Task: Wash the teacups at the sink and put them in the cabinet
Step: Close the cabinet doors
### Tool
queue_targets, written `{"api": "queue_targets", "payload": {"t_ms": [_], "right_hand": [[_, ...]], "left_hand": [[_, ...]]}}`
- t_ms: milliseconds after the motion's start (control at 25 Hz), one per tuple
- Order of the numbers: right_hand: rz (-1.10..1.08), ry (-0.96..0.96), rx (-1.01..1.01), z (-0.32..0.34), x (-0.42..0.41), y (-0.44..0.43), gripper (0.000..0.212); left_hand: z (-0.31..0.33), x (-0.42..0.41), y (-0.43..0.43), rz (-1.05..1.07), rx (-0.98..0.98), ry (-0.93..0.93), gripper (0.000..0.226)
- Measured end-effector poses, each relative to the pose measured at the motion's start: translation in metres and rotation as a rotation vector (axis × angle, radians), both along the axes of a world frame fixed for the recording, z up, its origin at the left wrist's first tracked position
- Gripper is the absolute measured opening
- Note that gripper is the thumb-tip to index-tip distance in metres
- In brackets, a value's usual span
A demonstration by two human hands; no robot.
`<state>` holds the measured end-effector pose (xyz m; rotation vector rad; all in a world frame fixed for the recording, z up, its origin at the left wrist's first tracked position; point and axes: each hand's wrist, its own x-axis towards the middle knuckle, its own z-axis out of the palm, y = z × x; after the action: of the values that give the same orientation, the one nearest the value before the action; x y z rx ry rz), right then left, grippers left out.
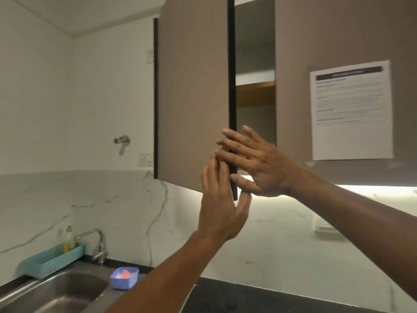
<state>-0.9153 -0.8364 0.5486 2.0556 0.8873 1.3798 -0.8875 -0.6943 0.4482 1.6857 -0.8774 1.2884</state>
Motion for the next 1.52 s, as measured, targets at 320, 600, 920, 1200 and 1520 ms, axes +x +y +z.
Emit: {"api": "queue_targets", "payload": {"t_ms": [320, 600, 920, 1200, 1520], "right_hand": [[-0.342, 0.234, 0.157, -0.003, 0.035, -0.114, 0.075], [-0.457, 0.286, 0.233, -0.008, 0.093, -0.163, 0.07], [-0.455, 0.283, 0.284, -0.019, 0.131, -0.179, 0.071], [-0.366, 0.246, 0.367, -0.03, 0.147, -0.184, 0.072], [-0.178, 0.248, 0.437, -0.094, 0.151, -0.148, 0.05]], "left_hand": [[0.002, 0.072, -0.099, 0.174, 0.43, 0.089, 0.104], [0.016, 0.13, -0.156, 0.285, 0.615, 0.186, 0.109], [0.02, 0.168, -0.175, 0.321, 0.682, 0.238, 0.11], [0.021, 0.181, -0.176, 0.372, 0.709, 0.227, 0.112], [-0.012, 0.15, -0.115, 0.422, 0.79, 0.11, 0.077]]}}
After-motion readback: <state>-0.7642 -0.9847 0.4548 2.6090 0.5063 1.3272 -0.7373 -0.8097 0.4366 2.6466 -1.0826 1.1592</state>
